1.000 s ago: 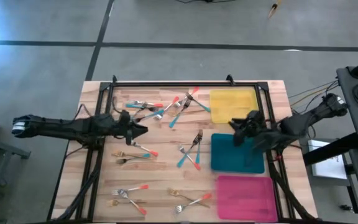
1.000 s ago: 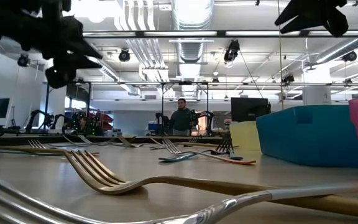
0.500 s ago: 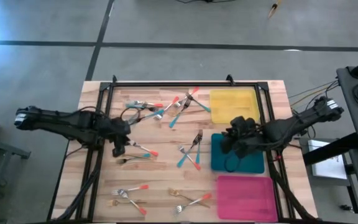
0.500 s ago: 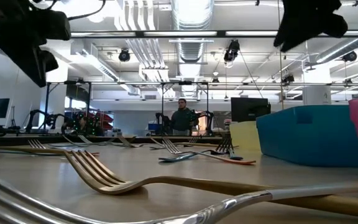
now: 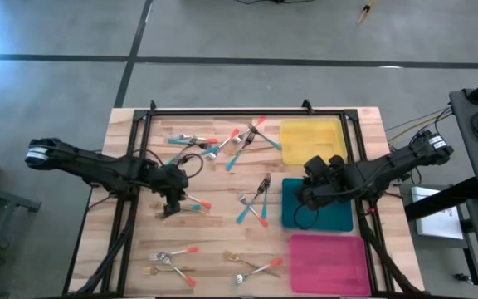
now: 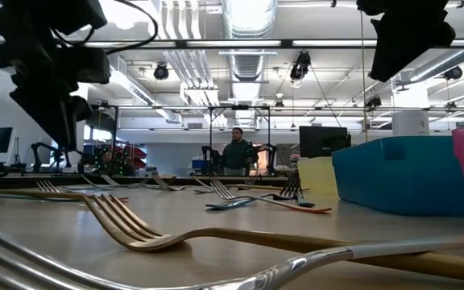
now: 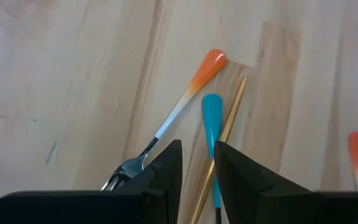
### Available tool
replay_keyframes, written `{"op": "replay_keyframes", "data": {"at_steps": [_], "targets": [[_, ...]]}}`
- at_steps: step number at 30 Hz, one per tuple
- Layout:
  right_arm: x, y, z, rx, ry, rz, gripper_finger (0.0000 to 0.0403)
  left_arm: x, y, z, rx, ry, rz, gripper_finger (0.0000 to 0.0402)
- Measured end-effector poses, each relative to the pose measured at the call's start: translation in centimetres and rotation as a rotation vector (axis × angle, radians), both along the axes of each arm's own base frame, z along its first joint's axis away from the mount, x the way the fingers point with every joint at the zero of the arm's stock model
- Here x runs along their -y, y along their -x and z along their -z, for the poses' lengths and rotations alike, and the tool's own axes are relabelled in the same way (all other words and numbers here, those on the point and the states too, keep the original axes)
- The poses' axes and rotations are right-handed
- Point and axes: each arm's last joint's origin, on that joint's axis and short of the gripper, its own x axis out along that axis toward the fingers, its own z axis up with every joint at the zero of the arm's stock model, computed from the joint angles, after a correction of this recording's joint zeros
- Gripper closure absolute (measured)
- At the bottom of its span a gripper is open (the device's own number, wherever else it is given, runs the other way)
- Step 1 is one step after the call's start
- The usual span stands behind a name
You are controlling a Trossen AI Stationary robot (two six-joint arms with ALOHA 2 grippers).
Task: Sort silverware by color (type)
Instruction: Put the orange fork into the yellow bin
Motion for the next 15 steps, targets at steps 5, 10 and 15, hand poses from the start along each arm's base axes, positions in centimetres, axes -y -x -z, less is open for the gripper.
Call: {"op": "replay_keyframes", "data": {"at_steps": [5,10,15], "targets": [[0.2,-0.4,0.2,-0.03,0.025,-0.065,0.0291,0.2,-1.5,-0.2,-0.027,0.001,-0.006,0.0324],[0.6,-2.2,1.3,-0.065,-0.001,-0.137,0.0286,0.3,-2.7,-0.8,-0.023,0.0,-0.002,0.0324],[1.1,-4.7,2.5,-0.026,-0.089,-0.138,0.0254,0.5,-3.2,-1.5,-0.013,-0.01,0.042,0.0324]]}}
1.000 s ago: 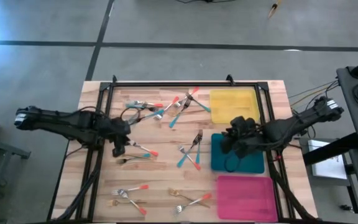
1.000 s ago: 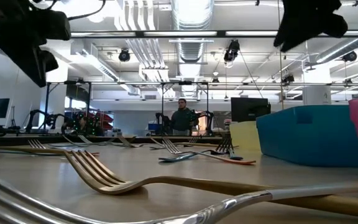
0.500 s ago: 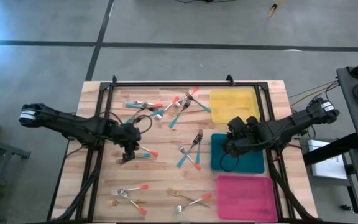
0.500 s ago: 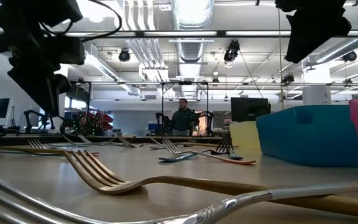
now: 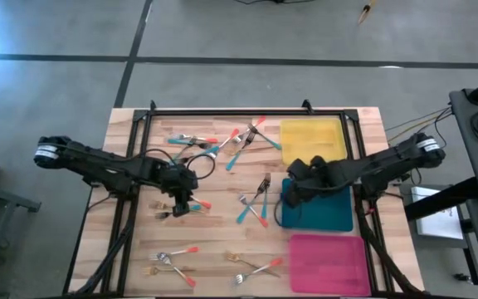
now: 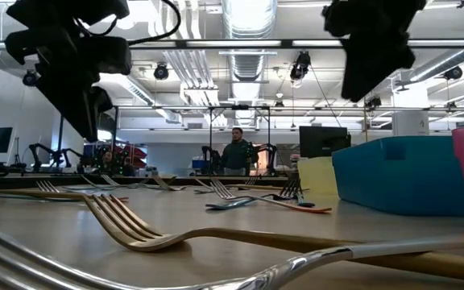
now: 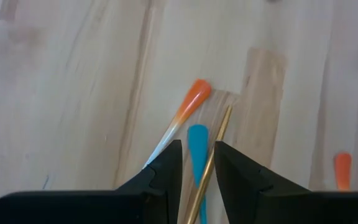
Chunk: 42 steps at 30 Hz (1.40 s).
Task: Sort silverware by color (type)
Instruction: Put the orange fork into the yellow bin
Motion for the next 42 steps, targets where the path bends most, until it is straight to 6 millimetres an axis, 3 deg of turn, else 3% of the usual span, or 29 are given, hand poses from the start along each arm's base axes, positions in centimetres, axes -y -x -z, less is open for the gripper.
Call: {"op": "replay_keyframes", "data": {"at_steps": [8,17,25,31,42], "targets": [[1.1,-2.8,2.0,0.088,-0.127,0.323,0.0219,-0.1,1.4,-0.4,-0.047,-0.018,0.031,0.0324],[0.3,-8.5,2.9,0.169,-0.208,0.375,0.023,-0.3,2.7,-1.4,-0.025,-0.048,0.096,0.0324],[-0.3,-13.0,5.6,0.051,-0.317,0.366,0.0234,-0.4,3.4,-1.8,-0.016,-0.052,0.094,0.0324],[-0.9,-14.5,7.4,-0.041,-0.4,0.322,0.0234,-0.4,3.7,-2.1,-0.001,-0.052,0.094,0.0324],[-1.5,-15.2,7.7,-0.073,-0.403,0.193,0.0249,-0.5,4.0,-2.4,0.009,-0.053,0.093,0.0324]]}}
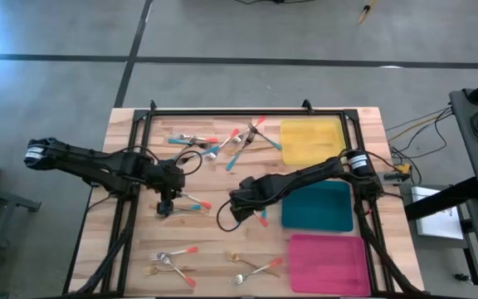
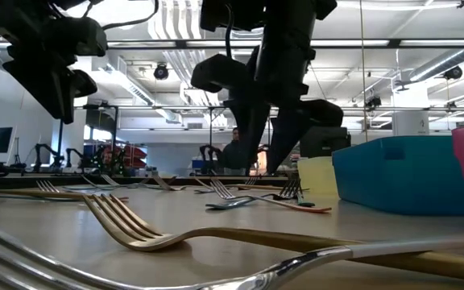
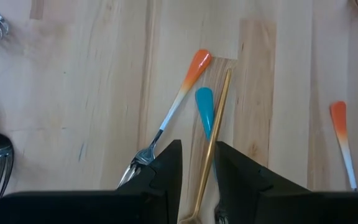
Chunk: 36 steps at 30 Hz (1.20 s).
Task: Sort silverware by color (type)
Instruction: Put the orange fork into the yellow bin
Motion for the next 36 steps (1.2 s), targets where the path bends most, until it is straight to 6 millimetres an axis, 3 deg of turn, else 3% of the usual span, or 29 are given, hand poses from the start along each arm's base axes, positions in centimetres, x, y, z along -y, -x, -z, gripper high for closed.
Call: {"op": "replay_keyframes", "data": {"at_steps": [20,36], "targets": [[-0.5,-0.7,5.3,-0.131,0.002,-0.066,0.0263,-0.1,0.6,-0.4,0.017,0.002,0.001,0.0324],[-0.5,-0.5,5.1,-0.135,0.011,-0.089,0.0386,-0.1,0.5,-0.4,0.015,0.001,0.001,0.0324]]}}
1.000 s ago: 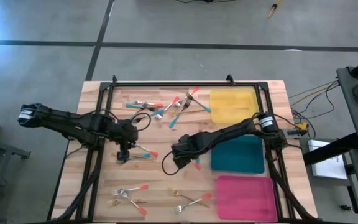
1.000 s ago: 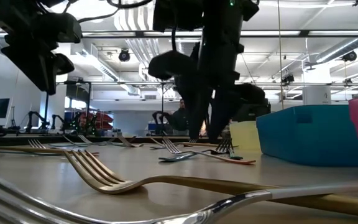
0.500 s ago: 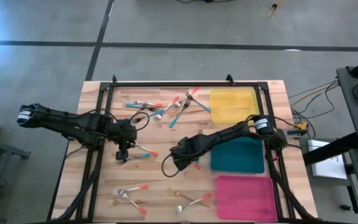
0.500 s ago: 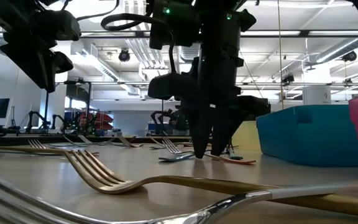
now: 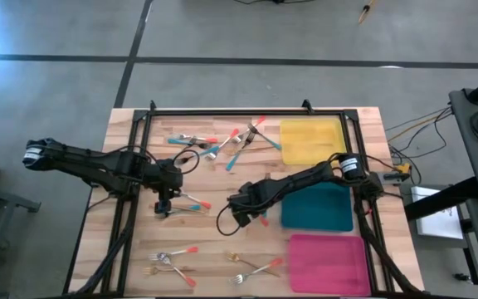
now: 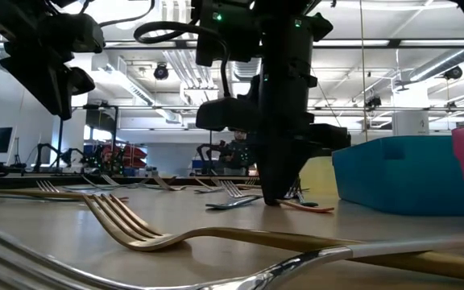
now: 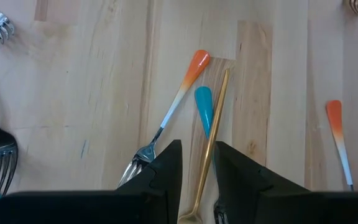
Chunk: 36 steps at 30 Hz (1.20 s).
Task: Sort silverware by color (type)
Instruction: Put the orange fork into the yellow bin
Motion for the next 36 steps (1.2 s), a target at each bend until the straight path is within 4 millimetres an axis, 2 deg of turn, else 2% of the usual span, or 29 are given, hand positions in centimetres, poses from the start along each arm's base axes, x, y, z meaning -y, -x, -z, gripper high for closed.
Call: {"op": "replay_keyframes", "data": {"at_steps": [4,7,12,16,21,24,28,31,36], "targets": [[0.0,-0.2,-1.2,0.025,0.0,-0.043,0.0391,0.0,0.0,0.0,0.0,0.0,0.0,0.0324],[-0.2,-1.2,-2.9,0.119,-0.013,-0.09,0.0392,0.0,0.0,0.0,-0.001,0.0,0.0,0.0324],[0.6,-2.0,-8.1,0.272,0.023,-0.167,0.0392,0.0,0.0,0.0,0.001,0.0,0.0,0.0324],[2.5,-1.3,-11.0,0.301,0.123,-0.201,0.0393,0.0,0.0,0.0,0.001,0.0,-0.001,0.0324],[6.4,2.6,-15.1,0.179,0.264,-0.151,0.0393,0.0,0.1,0.0,-0.006,0.001,-0.005,0.0324],[8.7,5.3,-16.3,0.05,0.329,-0.111,0.0393,0.0,0.1,0.0,-0.006,0.006,-0.018,0.0324],[11.2,8.2,-18.1,0.007,0.361,-0.085,0.0393,-0.1,0.0,0.0,-0.003,-0.012,-0.032,0.0324],[13.4,9.8,-18.1,-0.032,0.372,-0.075,0.0393,-0.2,-0.2,0.0,0.014,-0.043,-0.056,0.0324],[16.8,12.6,-15.8,-0.151,0.346,-0.052,0.0393,-0.2,-0.5,-0.2,0.056,-0.033,-0.099,0.0324]]}}
